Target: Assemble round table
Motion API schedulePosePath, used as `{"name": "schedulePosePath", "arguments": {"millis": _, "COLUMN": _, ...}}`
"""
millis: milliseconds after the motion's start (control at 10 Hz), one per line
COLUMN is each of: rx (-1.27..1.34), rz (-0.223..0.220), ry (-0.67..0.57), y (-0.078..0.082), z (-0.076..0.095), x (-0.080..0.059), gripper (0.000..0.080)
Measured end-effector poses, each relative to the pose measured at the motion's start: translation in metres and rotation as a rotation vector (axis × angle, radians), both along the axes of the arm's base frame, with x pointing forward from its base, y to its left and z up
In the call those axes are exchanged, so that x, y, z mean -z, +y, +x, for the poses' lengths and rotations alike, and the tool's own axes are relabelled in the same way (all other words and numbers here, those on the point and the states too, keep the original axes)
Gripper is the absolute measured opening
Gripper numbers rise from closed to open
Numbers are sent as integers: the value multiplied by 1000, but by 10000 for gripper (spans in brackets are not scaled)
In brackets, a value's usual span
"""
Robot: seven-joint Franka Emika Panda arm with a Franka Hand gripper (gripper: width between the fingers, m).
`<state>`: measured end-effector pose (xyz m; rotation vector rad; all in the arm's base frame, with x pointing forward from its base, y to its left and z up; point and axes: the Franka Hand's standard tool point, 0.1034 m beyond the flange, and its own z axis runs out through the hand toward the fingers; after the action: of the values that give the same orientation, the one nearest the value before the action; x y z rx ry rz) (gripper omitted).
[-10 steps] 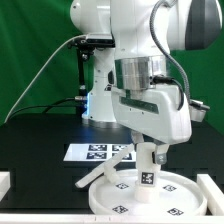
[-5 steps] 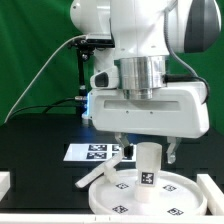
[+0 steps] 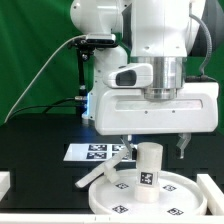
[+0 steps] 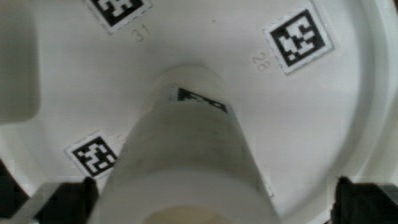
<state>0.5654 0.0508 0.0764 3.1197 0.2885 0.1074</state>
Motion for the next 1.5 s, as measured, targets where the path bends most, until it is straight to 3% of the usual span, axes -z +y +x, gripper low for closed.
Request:
{"name": "schedulePosePath", "arguments": {"millis": 200, "rx": -103, "rz": -12, "ry": 0, "y": 0, "z": 0, "x": 0, "gripper": 649}}
{"name": "schedulePosePath", "arguments": {"millis": 300, "rx": -91, "rz": -12, "ry": 0, "y": 0, "z": 0, "x": 0, "gripper": 529}}
{"name": "schedulePosePath", "arguments": {"millis": 400, "rx": -83, "rz": -13, "ry": 0, "y": -3, "z": 0, "x": 0, "gripper": 529}}
{"name": "schedulePosePath", "arguments": {"millis": 500, "rx": -45, "rz": -12, "ry": 0, "y": -5, "z": 0, "x": 0, "gripper": 403}}
{"name": "schedulePosePath", "arguments": {"millis": 900, "rx": 318, "rz": 11, "ry": -7, "y": -8, "z": 1, "x": 1, "gripper": 404}}
{"name": "schedulePosePath", "arguments": {"millis": 1500, "rx": 1255, "rz": 135, "ry": 41, "y": -14, "z": 0, "x": 2, "gripper": 406}}
